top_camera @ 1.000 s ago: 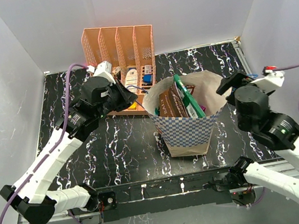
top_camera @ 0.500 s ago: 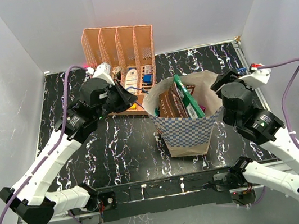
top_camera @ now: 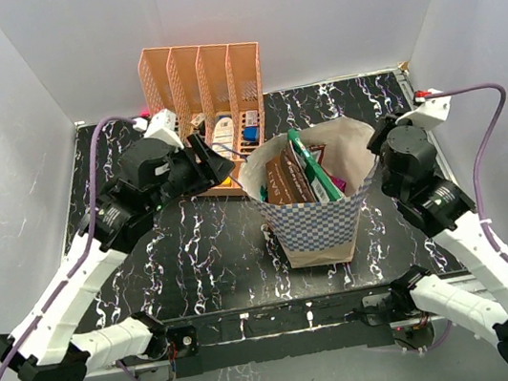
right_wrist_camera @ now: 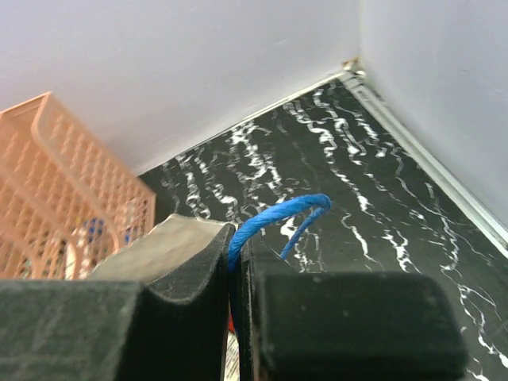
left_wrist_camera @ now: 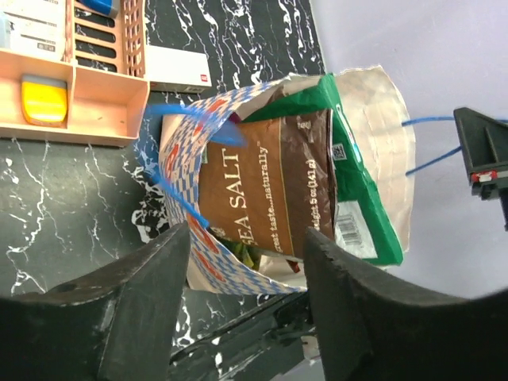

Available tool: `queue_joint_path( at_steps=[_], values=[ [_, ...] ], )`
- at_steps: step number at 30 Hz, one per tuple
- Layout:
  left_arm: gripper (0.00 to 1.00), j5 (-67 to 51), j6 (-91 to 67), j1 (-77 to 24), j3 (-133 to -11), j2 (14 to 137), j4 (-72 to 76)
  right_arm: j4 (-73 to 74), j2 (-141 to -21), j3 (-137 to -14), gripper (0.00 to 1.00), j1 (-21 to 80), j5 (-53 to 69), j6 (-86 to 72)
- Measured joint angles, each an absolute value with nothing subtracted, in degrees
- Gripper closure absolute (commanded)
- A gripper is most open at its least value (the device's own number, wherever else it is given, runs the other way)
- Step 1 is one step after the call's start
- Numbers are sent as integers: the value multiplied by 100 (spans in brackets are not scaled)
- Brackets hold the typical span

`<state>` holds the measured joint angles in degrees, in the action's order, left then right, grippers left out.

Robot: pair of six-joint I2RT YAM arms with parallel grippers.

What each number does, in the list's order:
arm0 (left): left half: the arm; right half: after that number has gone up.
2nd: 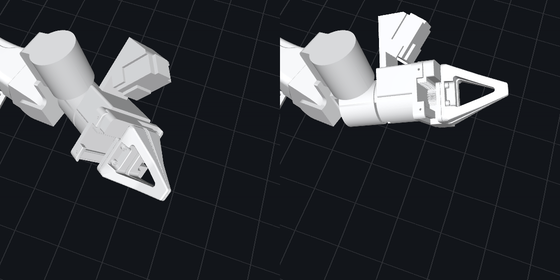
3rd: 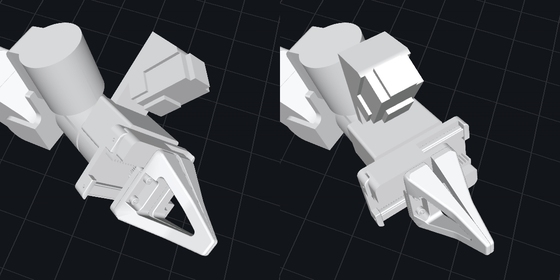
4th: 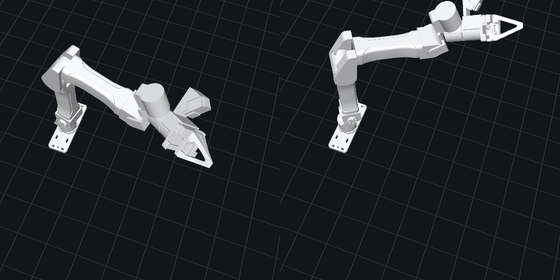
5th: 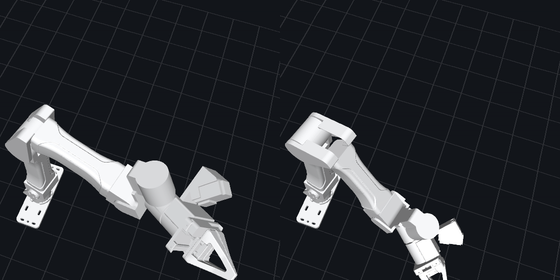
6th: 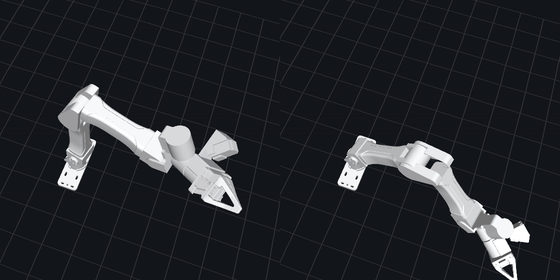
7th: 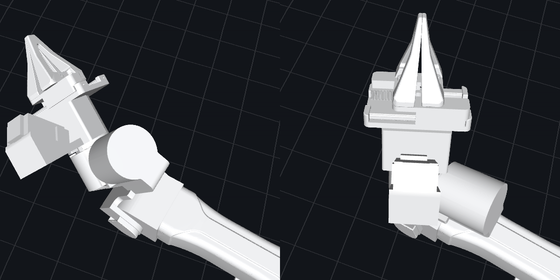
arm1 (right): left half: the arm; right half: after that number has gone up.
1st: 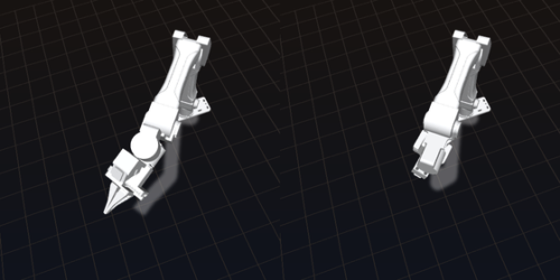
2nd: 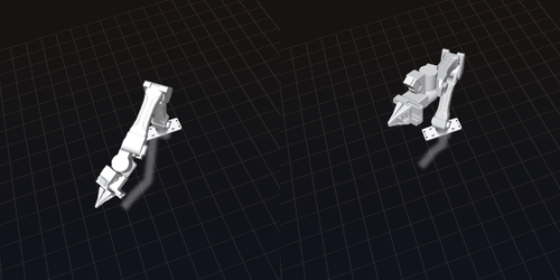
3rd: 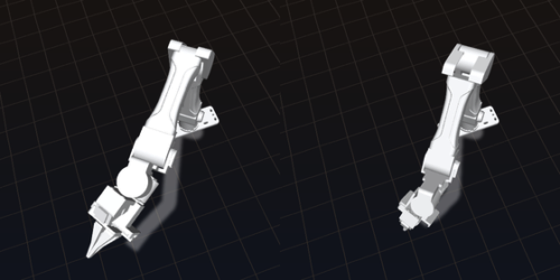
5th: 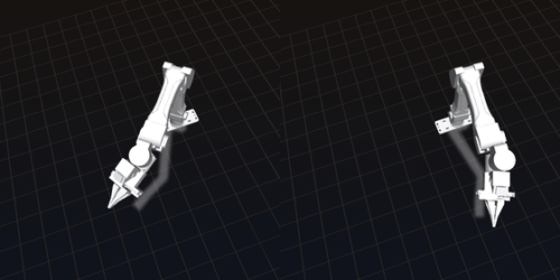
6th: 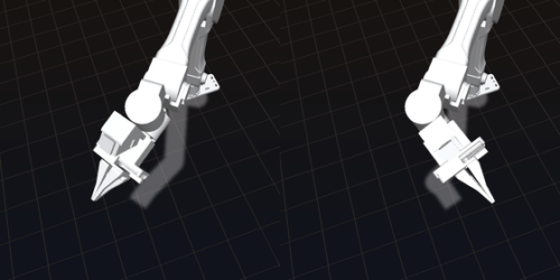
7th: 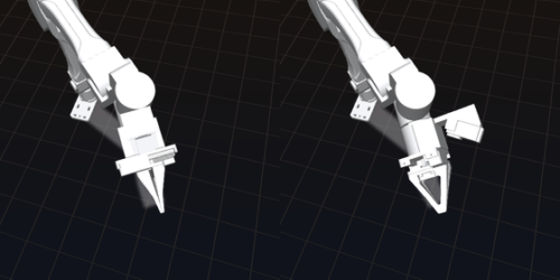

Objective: Take the snacks out of the paper bag
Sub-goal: Adjust the paper bag at the center of the board, then take out the snack from the paper bag.

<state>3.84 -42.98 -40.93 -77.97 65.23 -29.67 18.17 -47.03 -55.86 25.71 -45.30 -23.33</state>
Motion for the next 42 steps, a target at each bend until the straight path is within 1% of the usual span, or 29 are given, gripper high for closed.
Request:
queue_joint_path(
  at_steps=[1,2,3,8,13,18,22,25,30,32,37,40,42],
  values=[
    [28,379,-4285,-4093,-7813,6455,-3035,1822,-4661,-5605,93,2571,-4379,-2248],
    [23,355,-4272,-4088,-7832,6392,-3094,1831,-4606,-5629,93,2574,-4171,-2174],
    [22,303,-4263,-4084,-7854,6340,-3153,1865,-4550,-5658,93,2598,-4001,-2104],
    [22,-226,-4263,-4071,-8344,6475,-3498,1977,-4303,-5688,93,2919,-3540,-1988],
    [20,-792,-4484,-4136,-9268,7196,-3741,2086,-4235,-5688,93,3100,-3439,-2119],
    [28,-600,-4711,-4327,-10018,7625,-4335,2174,-4187,-5688,93,3310,-3433,-2252],
    [34,-377,-4777,-4464,-10510,7806,-4418,2217,-4191,-5688,93,3361,-3409,-2287],
    [34,-113,-4788,-4731,-10580,8053,-4423,2204,-4095,-5655,93,3365,-3358,-2300],
    [34,187,-4737,-5118,-10547,8886,-4333,2200,-3857,-5601,93,3365,-3249,-2191],
    [37,373,-4665,-5258,-10444,9177,-4274,2143,-3782,-5481,93,3365,-3175,-2176],
    [45,847,-4536,-5457,-10250,9443,-4261,1927,-3612,-5116,93,3365,-2930,-2193],
    [45,1129,-4466,-5533,-10235,9435,-4298,1859,-3599,-5076,93,3365,-2851,-2189],
    [39,1210,-4427,-5546,-10213,9428,-4276,1791,-3605,-5076,93,3365,-2827,-2163]
  ],
)
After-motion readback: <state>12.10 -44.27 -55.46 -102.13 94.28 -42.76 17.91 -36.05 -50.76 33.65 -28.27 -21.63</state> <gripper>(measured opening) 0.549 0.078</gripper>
